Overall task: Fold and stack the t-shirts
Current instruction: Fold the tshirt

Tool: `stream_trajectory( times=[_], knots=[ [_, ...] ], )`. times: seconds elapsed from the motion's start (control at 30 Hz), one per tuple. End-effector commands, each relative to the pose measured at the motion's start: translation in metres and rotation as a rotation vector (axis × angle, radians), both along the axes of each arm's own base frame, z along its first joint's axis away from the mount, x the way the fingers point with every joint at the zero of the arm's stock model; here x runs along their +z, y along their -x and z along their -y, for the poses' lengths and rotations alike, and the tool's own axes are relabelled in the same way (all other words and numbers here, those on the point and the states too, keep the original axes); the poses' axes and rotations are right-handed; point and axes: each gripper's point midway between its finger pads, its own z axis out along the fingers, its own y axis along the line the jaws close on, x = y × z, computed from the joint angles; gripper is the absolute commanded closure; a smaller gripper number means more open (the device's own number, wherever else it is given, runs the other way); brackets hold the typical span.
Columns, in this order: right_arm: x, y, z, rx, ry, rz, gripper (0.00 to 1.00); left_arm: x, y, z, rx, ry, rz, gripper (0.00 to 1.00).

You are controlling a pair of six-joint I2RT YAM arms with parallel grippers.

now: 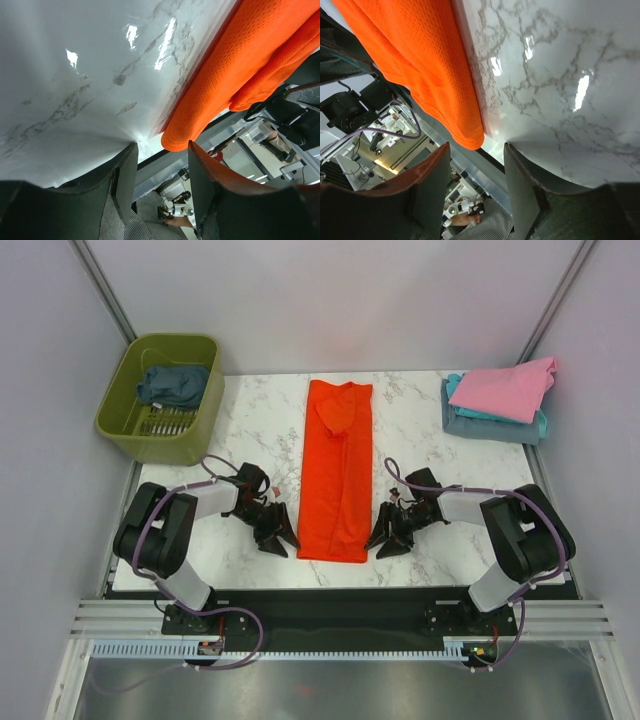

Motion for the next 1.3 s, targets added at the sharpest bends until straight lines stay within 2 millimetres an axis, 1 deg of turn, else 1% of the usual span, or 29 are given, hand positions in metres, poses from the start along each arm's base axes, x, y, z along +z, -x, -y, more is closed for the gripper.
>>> stream_trajectory(
  times=[0.0, 0.2, 0.3, 0.37, 0.47, 0.5, 0.57, 0.6, 0.63, 0.67, 0.7, 0.8, 0.83, 0.87, 0.9, 0.93, 1.0, 1.03, 1.07, 1.1, 1.13, 1.17, 1.2, 1.23, 1.27],
  knots=[
    [-0.005, -0.008, -0.004, -0.012, 0.004, 0.033, 0.46, -0.012, 0.002, -0.005, 0.024, -0.049, -0.034, 0.47],
    [-0.002, -0.009, -0.017, 0.027, -0.02, 0.043, 0.5, -0.018, -0.001, -0.005, 0.02, -0.056, -0.04, 0.48],
    [-0.004, -0.006, -0.02, 0.039, -0.021, 0.032, 0.53, -0.017, -0.007, -0.002, 0.016, -0.053, -0.026, 0.48],
    [-0.006, -0.005, -0.019, 0.039, -0.018, 0.025, 0.55, -0.017, -0.01, 0.0, 0.013, -0.045, -0.025, 0.52],
    [-0.005, -0.006, -0.02, 0.041, -0.022, 0.03, 0.57, -0.019, -0.007, 0.001, 0.006, -0.044, -0.037, 0.59],
    [-0.005, -0.006, -0.021, 0.043, -0.026, 0.035, 0.58, -0.021, -0.006, 0.002, 0.0, -0.042, -0.042, 0.64],
    [-0.003, -0.007, -0.022, 0.044, -0.034, 0.041, 0.6, -0.021, -0.008, 0.004, -0.011, -0.038, -0.034, 0.68],
    [-0.002, -0.007, -0.022, 0.045, -0.035, 0.045, 0.61, -0.02, -0.007, 0.005, -0.012, -0.03, -0.04, 0.72],
    [-0.002, -0.009, -0.022, 0.044, -0.037, 0.05, 0.63, -0.02, -0.007, 0.006, -0.011, -0.03, -0.044, 0.8],
    [0.0, -0.009, -0.023, 0.047, -0.042, 0.055, 0.64, -0.02, -0.007, 0.006, -0.014, -0.031, -0.041, 0.84],
    [0.0, -0.009, -0.023, 0.048, -0.043, 0.059, 0.66, -0.019, -0.008, 0.008, -0.021, -0.028, -0.036, 0.86],
    [0.003, -0.012, -0.025, 0.049, -0.057, 0.075, 0.71, -0.017, -0.009, 0.013, -0.039, -0.02, -0.022, 0.87],
    [0.004, -0.013, -0.026, 0.051, -0.059, 0.083, 0.75, -0.017, -0.009, 0.014, -0.044, -0.016, -0.021, 0.94],
    [0.007, -0.015, -0.027, 0.056, -0.066, 0.098, 0.77, -0.015, -0.01, 0.016, -0.047, -0.008, -0.013, 0.98],
    [0.009, -0.016, -0.027, 0.059, -0.071, 0.109, 0.81, -0.013, -0.01, 0.018, -0.051, 0.0, -0.013, 0.98],
    [0.014, -0.021, -0.029, 0.061, -0.078, 0.132, 1.0, -0.01, -0.011, 0.019, -0.052, 0.01, -0.007, 0.98],
    [0.018, -0.023, -0.028, 0.07, -0.076, 0.158, 1.0, -0.001, -0.015, 0.022, -0.06, 0.033, 0.019, 0.98],
    [0.025, -0.026, -0.029, 0.073, -0.081, 0.184, 1.0, 0.003, -0.017, 0.023, -0.062, 0.038, 0.036, 0.98],
    [0.028, -0.028, -0.028, 0.087, -0.079, 0.21, 1.0, 0.008, -0.021, 0.024, -0.071, 0.044, 0.061, 0.98],
    [0.03, -0.03, -0.027, 0.093, -0.07, 0.234, 1.0, 0.016, -0.023, 0.024, -0.079, 0.05, 0.089, 0.98],
    [0.04, -0.032, -0.027, 0.097, -0.071, 0.262, 1.0, 0.021, -0.025, 0.024, -0.086, 0.051, 0.106, 0.98],
    [0.044, -0.033, -0.026, 0.11, -0.07, 0.289, 1.0, 0.028, -0.032, 0.025, -0.103, 0.057, 0.15, 0.98],
    [0.048, -0.035, -0.024, 0.111, -0.066, 0.306, 1.0, 0.035, -0.033, 0.024, -0.111, 0.051, 0.168, 0.98],
    [0.058, -0.038, -0.023, 0.111, -0.065, 0.333, 1.0, 0.045, -0.042, 0.026, -0.118, 0.059, 0.201, 0.98],
    [0.062, -0.04, -0.022, 0.112, -0.064, 0.348, 1.0, 0.049, -0.045, 0.027, -0.14, 0.059, 0.225, 0.98]
  ],
)
